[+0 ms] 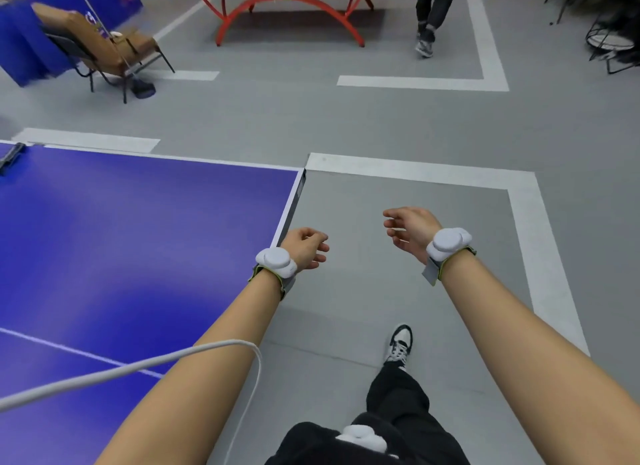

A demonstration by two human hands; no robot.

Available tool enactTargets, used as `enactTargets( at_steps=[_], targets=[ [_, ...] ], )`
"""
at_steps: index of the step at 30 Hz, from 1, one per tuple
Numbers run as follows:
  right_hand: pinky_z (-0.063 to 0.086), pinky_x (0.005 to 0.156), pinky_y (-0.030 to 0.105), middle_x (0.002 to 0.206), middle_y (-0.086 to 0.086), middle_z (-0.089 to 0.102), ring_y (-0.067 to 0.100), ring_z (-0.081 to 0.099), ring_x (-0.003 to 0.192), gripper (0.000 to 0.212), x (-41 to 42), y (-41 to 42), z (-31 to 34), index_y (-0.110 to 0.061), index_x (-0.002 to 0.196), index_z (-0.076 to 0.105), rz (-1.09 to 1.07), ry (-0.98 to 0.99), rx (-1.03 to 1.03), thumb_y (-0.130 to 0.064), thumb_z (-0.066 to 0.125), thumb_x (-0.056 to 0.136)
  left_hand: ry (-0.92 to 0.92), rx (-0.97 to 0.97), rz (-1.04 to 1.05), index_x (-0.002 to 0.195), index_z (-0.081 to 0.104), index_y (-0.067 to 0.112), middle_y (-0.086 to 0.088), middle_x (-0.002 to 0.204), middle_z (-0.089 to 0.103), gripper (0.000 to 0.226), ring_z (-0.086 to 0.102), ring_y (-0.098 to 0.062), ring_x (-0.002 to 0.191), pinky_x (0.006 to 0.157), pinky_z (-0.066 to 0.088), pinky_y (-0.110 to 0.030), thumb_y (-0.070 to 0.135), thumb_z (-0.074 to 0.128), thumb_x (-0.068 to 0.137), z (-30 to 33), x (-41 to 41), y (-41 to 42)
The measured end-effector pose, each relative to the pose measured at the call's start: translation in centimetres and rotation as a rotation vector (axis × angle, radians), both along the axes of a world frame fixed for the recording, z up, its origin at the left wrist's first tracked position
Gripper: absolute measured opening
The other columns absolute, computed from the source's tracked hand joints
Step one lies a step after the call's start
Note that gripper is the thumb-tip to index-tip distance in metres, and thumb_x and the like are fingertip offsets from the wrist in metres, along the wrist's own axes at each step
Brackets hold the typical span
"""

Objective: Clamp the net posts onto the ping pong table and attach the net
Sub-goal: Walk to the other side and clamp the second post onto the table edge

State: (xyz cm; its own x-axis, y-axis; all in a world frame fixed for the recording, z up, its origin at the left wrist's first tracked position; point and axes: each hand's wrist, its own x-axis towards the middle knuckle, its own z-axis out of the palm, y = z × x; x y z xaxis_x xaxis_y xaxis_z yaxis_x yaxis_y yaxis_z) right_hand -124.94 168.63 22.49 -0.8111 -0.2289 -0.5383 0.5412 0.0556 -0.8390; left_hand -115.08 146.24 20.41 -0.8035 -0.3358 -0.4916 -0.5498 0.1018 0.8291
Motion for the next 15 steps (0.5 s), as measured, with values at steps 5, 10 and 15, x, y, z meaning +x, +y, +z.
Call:
enactTargets(
  at_steps=[5, 10, 15],
  targets=[
    [0.046, 0.058, 0.025, 0.083, 0.007, 0.066, 0.018, 0.057, 0.063, 0.020, -13.6, -2.0, 0.1, -0.007, 0.108, 0.070, 0.070, 0.038, 0.030, -0.017, 0.064, 0.092, -0.009, 0.015, 0.109, 0.116, 0.067, 0.008, -0.004, 0.092, 0.070, 0.018, 0.064, -0.019, 0.067, 0.062, 0.052, -0.027, 0.021, 0.059, 0.107, -0.2, -11.2, -1.0],
    [0.044, 0.054, 0.023, 0.083, 0.008, 0.065, 0.017, 0.055, 0.061, 0.014, -27.1, -6.1, 2.5, -0.009, 0.101, 0.070, 0.210, 0.073, 0.074, -0.018, 0.064, 0.093, 0.003, 0.030, 0.256, 0.108, 0.067, 0.008, -0.008, 0.092, 0.069, 0.013, 0.064, -0.020, 0.065, 0.061, 0.054, -0.026, 0.019, 0.060, 0.106, 1.3, -23.1, -3.6],
    [0.044, 0.055, 0.023, 0.082, 0.007, 0.065, 0.017, 0.055, 0.061, 0.014, -36.8, -9.2, 3.7, -0.009, 0.102, 0.070, 0.271, 0.051, 0.062, -0.018, 0.064, 0.093, -0.036, 0.052, 0.317, 0.100, 0.067, 0.011, -0.006, 0.088, 0.070, 0.012, 0.063, -0.020, 0.063, 0.054, 0.052, -0.026, 0.020, 0.060, 0.105, 1.8, -32.6, -6.4]
  ],
)
